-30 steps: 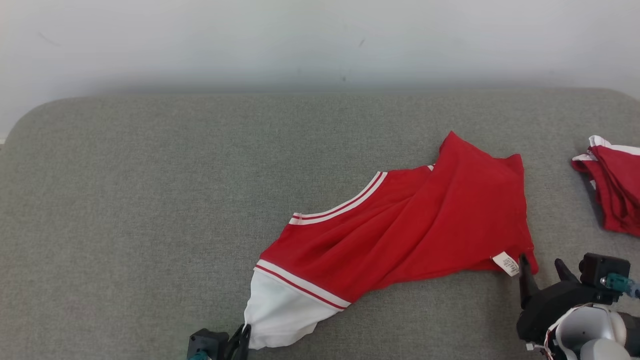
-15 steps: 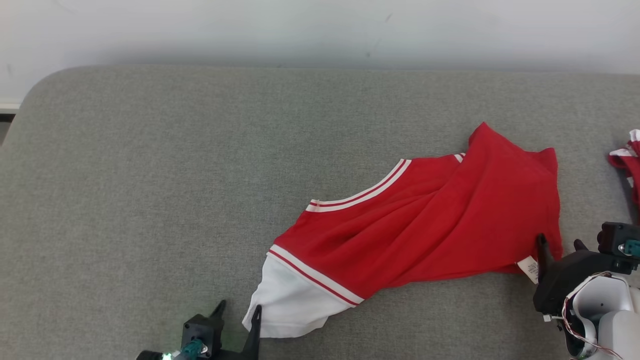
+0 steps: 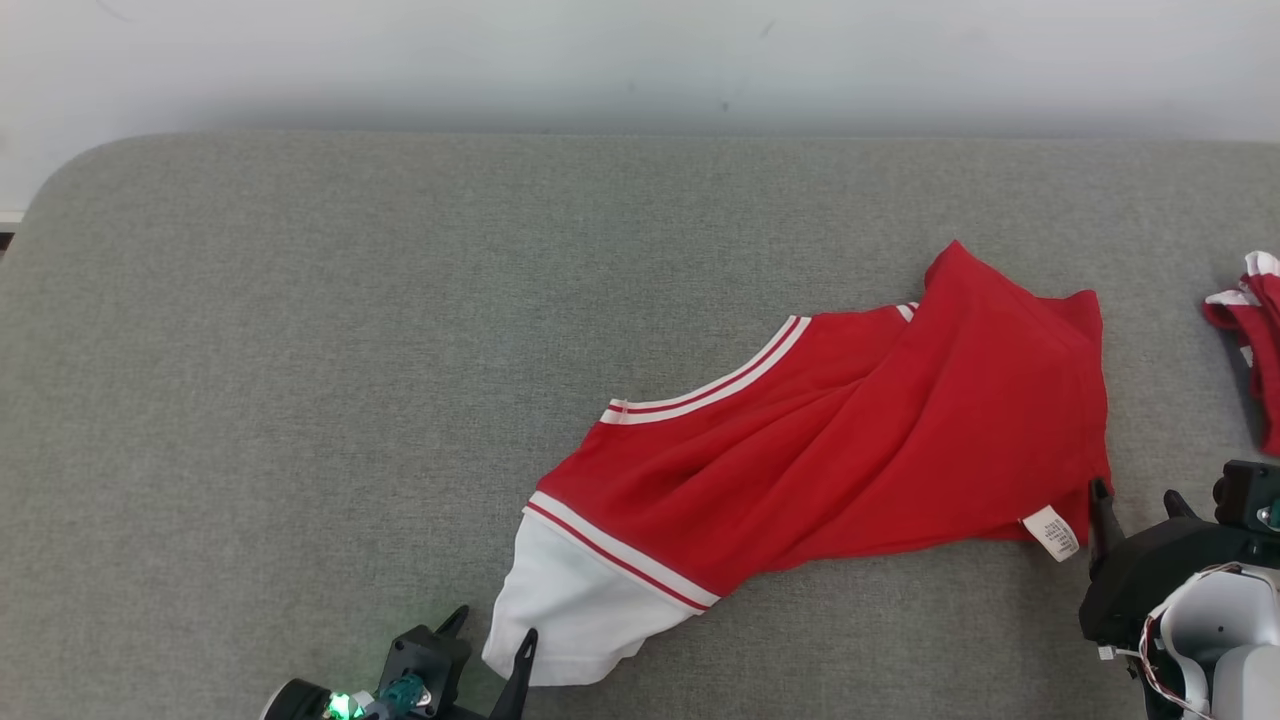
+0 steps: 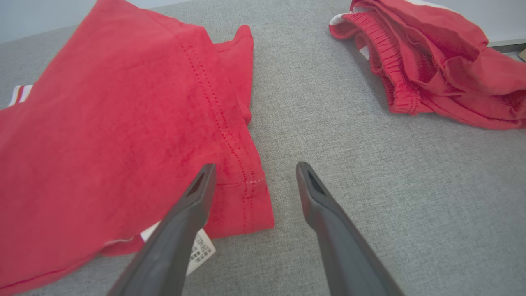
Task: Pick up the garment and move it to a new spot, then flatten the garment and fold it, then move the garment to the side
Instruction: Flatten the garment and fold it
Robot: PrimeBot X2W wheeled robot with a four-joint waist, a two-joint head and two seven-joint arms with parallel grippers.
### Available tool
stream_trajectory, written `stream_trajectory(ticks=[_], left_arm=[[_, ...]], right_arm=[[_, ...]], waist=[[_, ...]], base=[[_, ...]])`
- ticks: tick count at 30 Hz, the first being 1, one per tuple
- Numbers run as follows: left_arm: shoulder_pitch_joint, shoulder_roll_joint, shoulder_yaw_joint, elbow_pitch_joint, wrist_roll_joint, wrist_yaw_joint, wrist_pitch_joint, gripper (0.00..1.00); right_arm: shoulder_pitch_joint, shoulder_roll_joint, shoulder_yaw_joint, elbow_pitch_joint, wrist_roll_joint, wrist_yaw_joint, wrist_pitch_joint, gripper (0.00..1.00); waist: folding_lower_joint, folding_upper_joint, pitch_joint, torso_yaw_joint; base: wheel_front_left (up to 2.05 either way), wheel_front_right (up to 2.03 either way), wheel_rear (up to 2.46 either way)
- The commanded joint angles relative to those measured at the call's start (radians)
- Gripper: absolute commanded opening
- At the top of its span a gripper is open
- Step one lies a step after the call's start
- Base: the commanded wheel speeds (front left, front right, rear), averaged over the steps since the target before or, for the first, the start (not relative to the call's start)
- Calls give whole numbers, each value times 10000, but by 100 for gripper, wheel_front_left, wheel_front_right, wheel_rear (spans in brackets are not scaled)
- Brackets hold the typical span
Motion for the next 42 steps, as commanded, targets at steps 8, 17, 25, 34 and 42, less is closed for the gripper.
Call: stream_trajectory(ticks=[8,17,25,34,42], left_arm=[[26,153,-181,-201,-222,-146,702,75],[346,356,-131,-551,-476,-3,991,0],[311,419,-179,-776,-527,91,1108,0],[59,452,-185,-798,-574,199,1100,0],[-35,458,-233,-688,-580,254,1041,0]], right_arm=[[-20,106,113,-87,-89,-22,200,100],[-302,42,181,157,-185,-22,871,100],[-752,-273,-33,657,-374,-22,1353,100],[-1160,-438,285,1268,-275,-22,1525,90],[-1225,-725,736,1630,-6,-22,1438,0]], waist=[[0,-1,59,-218],[0,-1,190,-180],[0,-1,428,-72],[0,-1,776,-50],[0,-1,793,-85]], base=[[0,0,0],[0,0,0],[0,0,0],[0,0,0],[0,0,0]])
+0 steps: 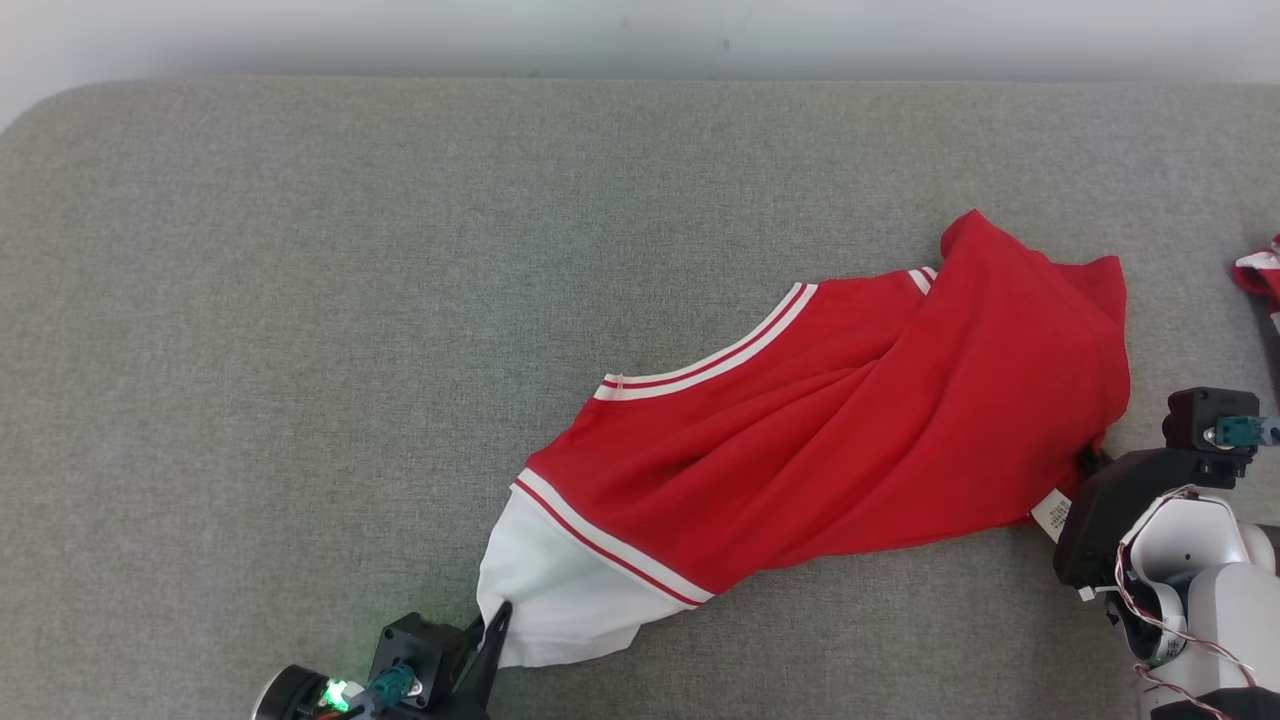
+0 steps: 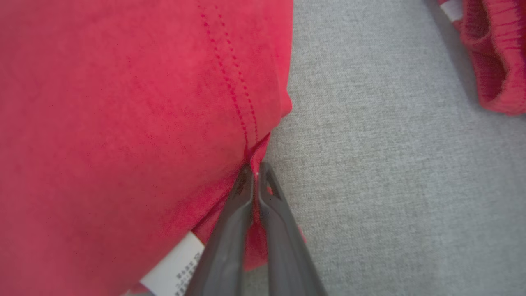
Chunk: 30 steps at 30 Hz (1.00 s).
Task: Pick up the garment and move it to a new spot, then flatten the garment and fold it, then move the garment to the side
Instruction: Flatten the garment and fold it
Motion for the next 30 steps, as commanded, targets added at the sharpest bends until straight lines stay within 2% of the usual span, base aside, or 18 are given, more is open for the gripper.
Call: stream_trajectory(ticks=[1,7,10,17,24,30], left_arm=[[-64,77,22,204,-63,110,11,0],[-73,-78,253,-32,-279,238,-506,0],[-34,-624,930,-668,-1388,112,-1253,0],[-168,-797,1760,-1716,-2504,-36,-1662,0],[-274,-740,2242,-2819,-3015,20,-1695,0],[-491,-1043,2740,-3607,-3903,-59,-1896,0]], right_arm=[[142,-73,73,132,139,-22,-83,0],[269,31,20,-513,591,-22,-645,0],[463,424,-108,-1507,2030,-22,-958,0],[904,425,32,-3065,3275,-21,-1039,0],[1088,332,189,-4207,3468,-21,-1073,0],[689,341,267,-4846,3460,-21,-2085,0]], waist=[[1,0,-55,-28],[1,0,-295,-53],[1,0,-570,-89],[1,0,-996,-278],[1,0,-1212,-473],[1,0,-1323,-513]], base=[[0,0,0],[0,0,0],[0,0,0],[0,0,0],[0,0,0],[0,0,0]])
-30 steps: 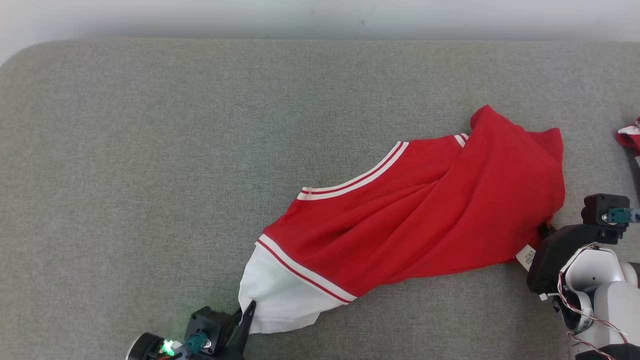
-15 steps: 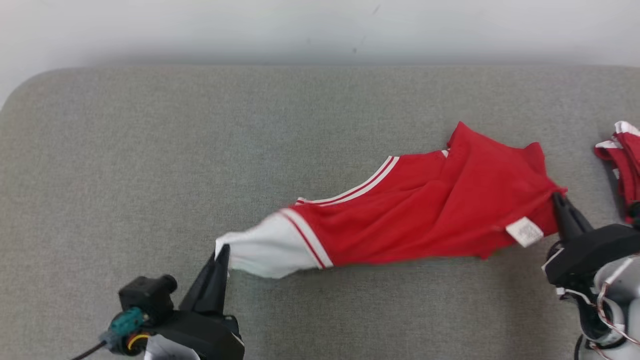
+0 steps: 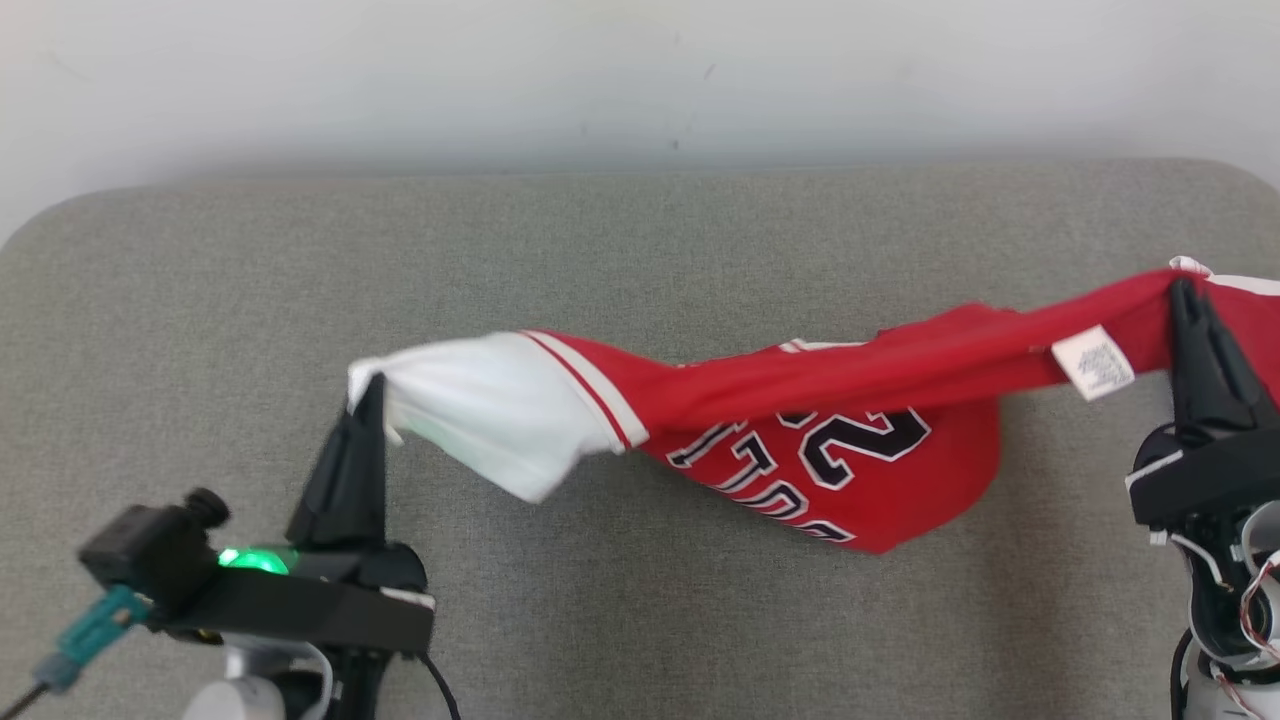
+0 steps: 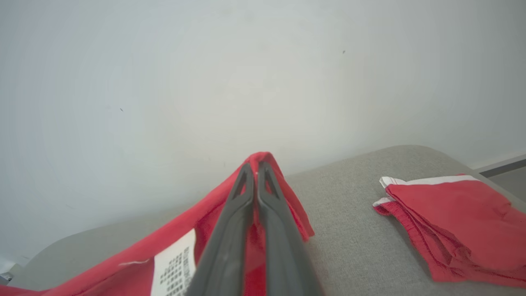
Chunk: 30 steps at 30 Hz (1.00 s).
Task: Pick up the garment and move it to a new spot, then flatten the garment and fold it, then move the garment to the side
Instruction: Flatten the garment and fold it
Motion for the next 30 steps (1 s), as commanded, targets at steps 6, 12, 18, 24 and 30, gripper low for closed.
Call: stream_trajectory(ticks=[6,12,18,24,30], left_arm=[[-765,-34,595,-770,-1000,-156,73,0],[-1435,137,608,-941,-1171,-231,310,0],[-2138,-4,541,-387,-1307,-251,397,0],[-3046,-138,489,574,-1088,-279,59,0],[-3184,-379,263,829,-913,-336,-649,0]], right_arm=[[-221,-158,183,-312,-149,-19,-623,0],[-556,-293,311,-423,-223,-19,-1472,0],[-966,-495,523,243,-273,-19,-1664,0],[-1765,-793,998,1470,-294,-20,-1979,0],[-2131,-1094,1212,1965,-712,-19,-3252,0]], waist=[[0,-1,-248,28],[0,-1,-419,-14],[0,-1,-466,-58],[0,-1,-346,-96],[0,-1,-18,54]], base=[[0,0,0],[0,0,0],[0,0,0],[0,0,0],[0,0,0]])
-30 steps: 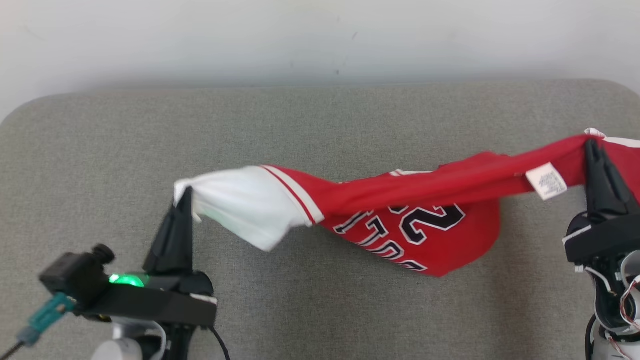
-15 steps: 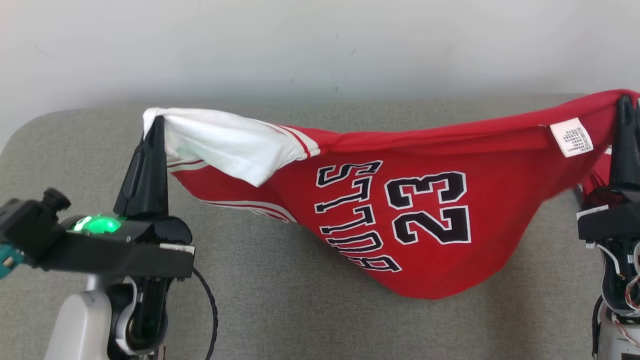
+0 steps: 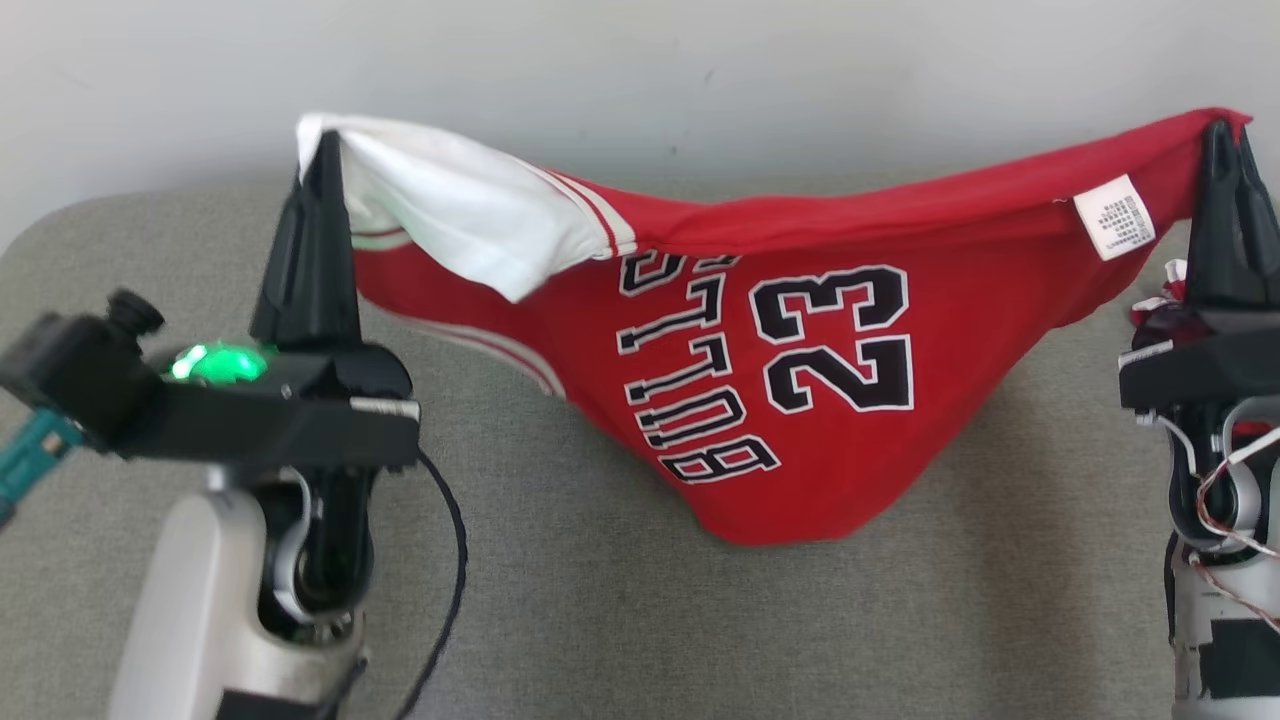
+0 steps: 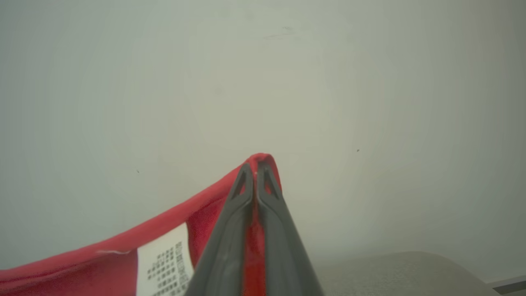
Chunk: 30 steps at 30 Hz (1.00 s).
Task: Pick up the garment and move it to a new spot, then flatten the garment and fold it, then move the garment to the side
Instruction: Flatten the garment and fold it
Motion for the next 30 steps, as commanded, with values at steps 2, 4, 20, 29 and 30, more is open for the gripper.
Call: stream_trajectory(ticks=[2,4,20,29,30], left_arm=[[666,-40,-89,18,25,34,-14,0],[1311,-62,-229,35,-48,103,86,0],[4893,-102,-1053,1467,-193,644,589,0],[4541,216,-1288,2387,753,1071,186,100],[4541,216,-1288,2387,753,1071,186,100]], right_arm=[[582,15,-109,235,-63,-19,71,0],[1106,8,-311,484,-197,-19,169,0],[3663,1097,-1394,2040,-898,-21,1312,0],[3486,1377,-1523,2349,-1143,-21,1064,100],[3486,1377,-1523,2349,-1143,-21,1064,100]], waist=[[0,-1,165,139],[0,-1,264,242],[0,-1,324,567],[0,-1,92,477],[0,-1,92,477]], base=[[0,0,0],[0,0,0],[0,0,0],[0,0,0],[0,0,0]])
